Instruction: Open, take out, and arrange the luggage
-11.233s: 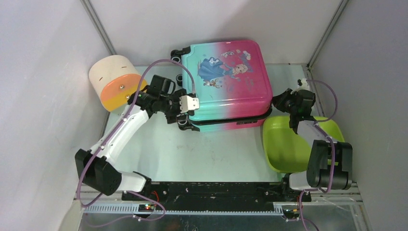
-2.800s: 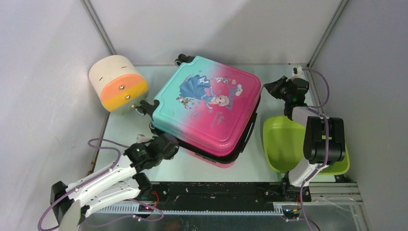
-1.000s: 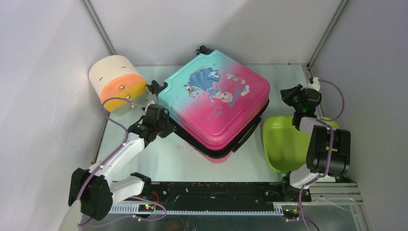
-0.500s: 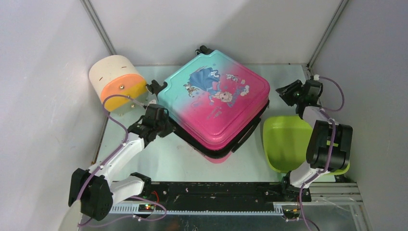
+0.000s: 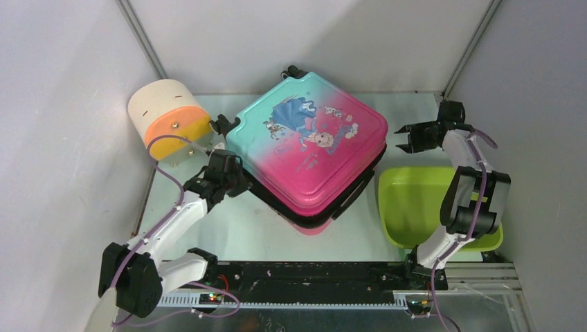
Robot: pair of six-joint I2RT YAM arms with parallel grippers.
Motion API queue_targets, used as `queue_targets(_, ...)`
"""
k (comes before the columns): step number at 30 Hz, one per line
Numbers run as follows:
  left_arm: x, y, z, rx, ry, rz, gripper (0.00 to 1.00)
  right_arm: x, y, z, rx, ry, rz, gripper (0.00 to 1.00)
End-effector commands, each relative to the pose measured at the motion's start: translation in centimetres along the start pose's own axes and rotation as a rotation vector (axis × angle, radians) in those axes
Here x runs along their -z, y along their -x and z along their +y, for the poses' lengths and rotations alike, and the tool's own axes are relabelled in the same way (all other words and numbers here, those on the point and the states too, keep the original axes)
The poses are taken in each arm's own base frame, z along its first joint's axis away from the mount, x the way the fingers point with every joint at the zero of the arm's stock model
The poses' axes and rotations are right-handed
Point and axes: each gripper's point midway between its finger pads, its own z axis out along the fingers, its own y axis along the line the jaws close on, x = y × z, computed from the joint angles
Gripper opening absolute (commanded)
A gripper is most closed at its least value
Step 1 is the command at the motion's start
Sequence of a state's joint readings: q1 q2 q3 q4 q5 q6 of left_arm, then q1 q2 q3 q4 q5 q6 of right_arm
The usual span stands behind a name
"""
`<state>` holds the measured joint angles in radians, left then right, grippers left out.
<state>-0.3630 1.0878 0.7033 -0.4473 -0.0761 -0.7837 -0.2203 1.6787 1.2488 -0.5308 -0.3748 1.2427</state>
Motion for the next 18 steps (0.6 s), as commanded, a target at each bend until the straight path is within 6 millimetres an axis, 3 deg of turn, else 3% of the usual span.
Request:
queue_targets(1,1.8,3.1,-2.1,-0.181,-0.093,-0.117,0.0,-0.4,-2.4,-2.3,-0.184,-0.163,0.119,0.46)
queue_targets(18,2.1,3.3,-2.1,-0.174,-0.104,-0.137,0.0,-1.9,-5.1,-2.2,-0.239,-0.195,0.203,0.48)
